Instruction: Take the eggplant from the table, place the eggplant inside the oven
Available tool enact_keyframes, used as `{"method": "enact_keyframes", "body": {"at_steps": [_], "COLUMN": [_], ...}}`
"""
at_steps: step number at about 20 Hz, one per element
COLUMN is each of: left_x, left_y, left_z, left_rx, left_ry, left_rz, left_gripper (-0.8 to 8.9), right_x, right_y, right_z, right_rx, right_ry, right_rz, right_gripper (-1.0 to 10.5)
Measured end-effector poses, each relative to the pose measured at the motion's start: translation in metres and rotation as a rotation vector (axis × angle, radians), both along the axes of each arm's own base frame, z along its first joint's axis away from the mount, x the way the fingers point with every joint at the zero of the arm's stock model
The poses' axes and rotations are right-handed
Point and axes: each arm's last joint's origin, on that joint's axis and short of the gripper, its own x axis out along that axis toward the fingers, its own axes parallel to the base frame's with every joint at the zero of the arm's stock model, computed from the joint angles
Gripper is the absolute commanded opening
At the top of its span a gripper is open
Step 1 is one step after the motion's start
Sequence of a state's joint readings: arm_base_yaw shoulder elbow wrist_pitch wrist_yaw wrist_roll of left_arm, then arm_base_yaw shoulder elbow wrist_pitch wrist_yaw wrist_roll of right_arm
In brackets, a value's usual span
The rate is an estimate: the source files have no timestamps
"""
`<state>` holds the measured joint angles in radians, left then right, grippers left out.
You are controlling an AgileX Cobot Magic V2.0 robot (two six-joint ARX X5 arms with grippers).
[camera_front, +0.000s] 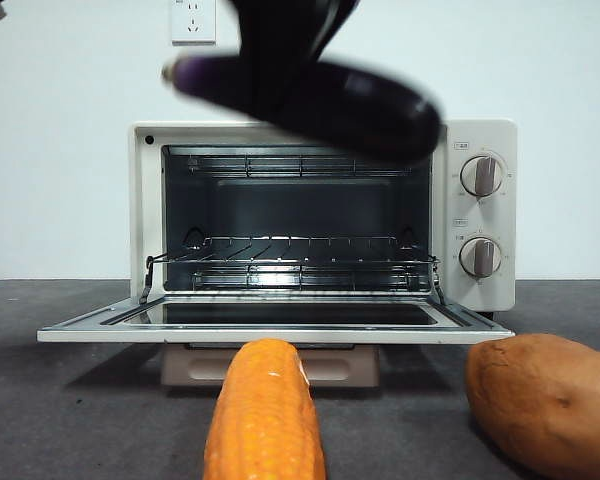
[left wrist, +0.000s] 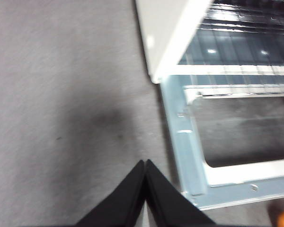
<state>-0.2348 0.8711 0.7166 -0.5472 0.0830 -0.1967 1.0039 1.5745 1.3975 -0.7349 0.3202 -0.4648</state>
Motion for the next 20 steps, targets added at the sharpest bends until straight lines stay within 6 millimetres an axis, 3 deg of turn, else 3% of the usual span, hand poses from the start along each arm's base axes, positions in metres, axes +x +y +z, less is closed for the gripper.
{"method": "enact_keyframes", "body": {"at_steps": [5,9,17,20], "left_x": [0.003,0.003,0.003,0.003], "left_y": [0.013,0.016,0.016,0.016], "left_z": [-0.001,-0.001,-0.001,-0.001], "left_rx": [-0.054,-0.056,-0.061,-0.064], "left_ry": [0.009,0.007,0.006,0.006], "left_rz": [0.024,0.027,0.000,-0.002], "left_gripper": [0.06,0.06,0.06,0.06], "right_x": [0.056,0.083,0.095,0.096], "right_y": [0.019,0.022,0.017,0.016], "right_z": [-0.038,-0.061,-0.072,-0.072], "right_rx": [-0.093,-0.191,-0.256,-0.244], "right_ry": [-0.197,-0.278,-0.283,-0.277], "right_rz": [-0.070,-0.101,-0.101,-0.118], "right_gripper": [1.8,1.8,3.2,3.2]}}
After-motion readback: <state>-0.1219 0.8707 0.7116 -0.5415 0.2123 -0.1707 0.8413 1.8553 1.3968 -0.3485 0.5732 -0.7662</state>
